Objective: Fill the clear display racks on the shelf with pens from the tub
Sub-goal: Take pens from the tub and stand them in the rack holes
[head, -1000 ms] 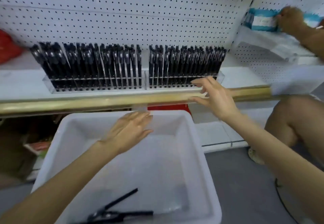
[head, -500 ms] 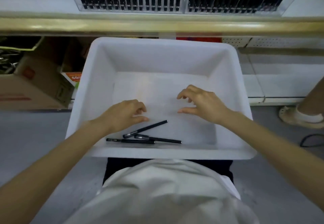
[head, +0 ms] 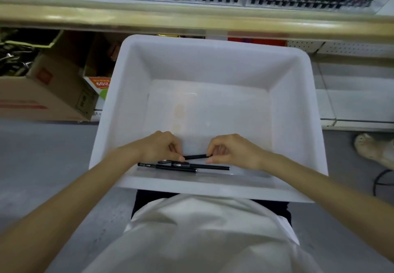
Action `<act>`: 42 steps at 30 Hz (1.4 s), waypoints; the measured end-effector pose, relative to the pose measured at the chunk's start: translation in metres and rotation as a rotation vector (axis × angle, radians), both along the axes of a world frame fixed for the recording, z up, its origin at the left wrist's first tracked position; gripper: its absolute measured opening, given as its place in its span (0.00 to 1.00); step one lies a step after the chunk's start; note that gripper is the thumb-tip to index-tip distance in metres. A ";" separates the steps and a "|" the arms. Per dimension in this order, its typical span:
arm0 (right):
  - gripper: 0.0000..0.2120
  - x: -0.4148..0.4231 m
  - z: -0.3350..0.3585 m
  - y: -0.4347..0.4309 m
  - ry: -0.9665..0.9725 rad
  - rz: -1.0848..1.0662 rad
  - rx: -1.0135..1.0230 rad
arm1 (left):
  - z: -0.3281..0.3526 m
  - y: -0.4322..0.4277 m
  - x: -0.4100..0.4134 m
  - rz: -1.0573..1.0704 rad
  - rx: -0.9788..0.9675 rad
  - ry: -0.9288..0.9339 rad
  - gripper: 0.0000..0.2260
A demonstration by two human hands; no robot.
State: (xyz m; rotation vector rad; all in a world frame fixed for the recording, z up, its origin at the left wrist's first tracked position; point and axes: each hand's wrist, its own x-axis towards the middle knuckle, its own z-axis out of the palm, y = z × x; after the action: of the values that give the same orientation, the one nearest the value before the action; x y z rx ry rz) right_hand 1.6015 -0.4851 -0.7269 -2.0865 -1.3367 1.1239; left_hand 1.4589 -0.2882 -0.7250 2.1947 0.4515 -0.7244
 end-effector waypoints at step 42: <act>0.03 -0.006 -0.018 -0.002 0.369 -0.039 -0.157 | 0.002 -0.004 0.001 0.015 -0.315 0.272 0.08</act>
State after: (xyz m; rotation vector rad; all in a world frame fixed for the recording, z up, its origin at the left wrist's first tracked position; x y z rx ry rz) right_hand 1.5954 -0.4867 -0.7445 -1.8769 -1.0566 1.5494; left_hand 1.4602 -0.2918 -0.7230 1.8054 0.4552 -1.0186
